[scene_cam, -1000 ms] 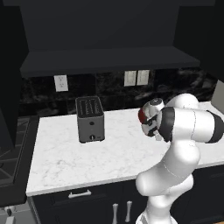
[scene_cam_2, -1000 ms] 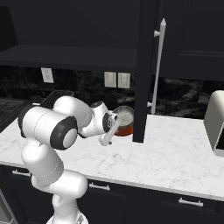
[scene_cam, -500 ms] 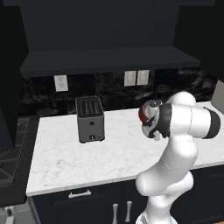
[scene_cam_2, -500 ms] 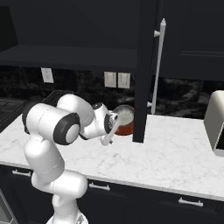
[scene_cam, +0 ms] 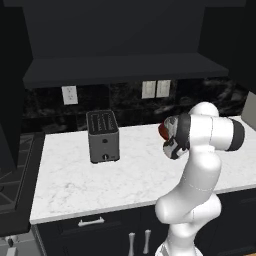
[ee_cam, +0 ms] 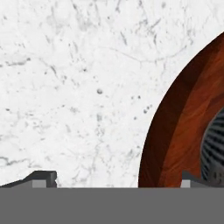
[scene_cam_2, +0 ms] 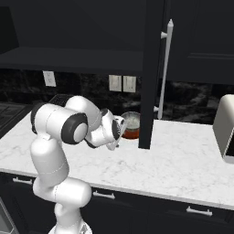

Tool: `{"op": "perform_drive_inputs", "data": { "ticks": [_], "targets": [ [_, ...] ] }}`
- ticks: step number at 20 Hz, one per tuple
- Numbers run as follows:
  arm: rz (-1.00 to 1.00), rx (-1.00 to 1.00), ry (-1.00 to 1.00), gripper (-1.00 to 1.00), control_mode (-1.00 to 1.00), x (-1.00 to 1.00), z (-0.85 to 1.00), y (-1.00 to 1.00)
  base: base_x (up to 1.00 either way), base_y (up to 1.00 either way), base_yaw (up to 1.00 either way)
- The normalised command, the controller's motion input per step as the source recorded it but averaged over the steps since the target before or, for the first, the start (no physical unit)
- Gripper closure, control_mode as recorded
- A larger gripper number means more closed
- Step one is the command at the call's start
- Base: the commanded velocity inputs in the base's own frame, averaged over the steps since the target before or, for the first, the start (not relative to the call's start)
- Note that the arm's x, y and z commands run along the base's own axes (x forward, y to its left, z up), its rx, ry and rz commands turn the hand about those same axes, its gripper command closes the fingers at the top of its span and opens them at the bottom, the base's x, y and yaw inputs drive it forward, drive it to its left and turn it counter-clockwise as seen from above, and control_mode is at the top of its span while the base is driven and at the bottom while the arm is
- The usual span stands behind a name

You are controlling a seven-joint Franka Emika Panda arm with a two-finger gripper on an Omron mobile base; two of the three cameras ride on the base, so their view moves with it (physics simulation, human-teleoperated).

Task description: Pick up the bowls on the counter and stack them on top of one another in the open cabinet. Place the smaller bowl on top of the larger bowl.

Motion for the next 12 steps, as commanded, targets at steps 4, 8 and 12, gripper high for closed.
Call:
{"op": "perform_drive_inputs", "data": {
  "ticks": [4, 8, 12],
  "targets": [
    [0.00, 0.00, -0.04, 1.00, -1.00, 0.21, -0.06, 0.00, 0.00, 0.00, 0.00],
    [0.00, 0.00, 0.00, 1.00, -1.00, 0.30, -0.07, 0.00, 0.00, 0.00, 0.00],
    [-0.02, 0.00, 0.07, 1.00, -1.00, 0.21, -0.02, -0.05, 0.00, 0.00, 0.00]
  ]
}}
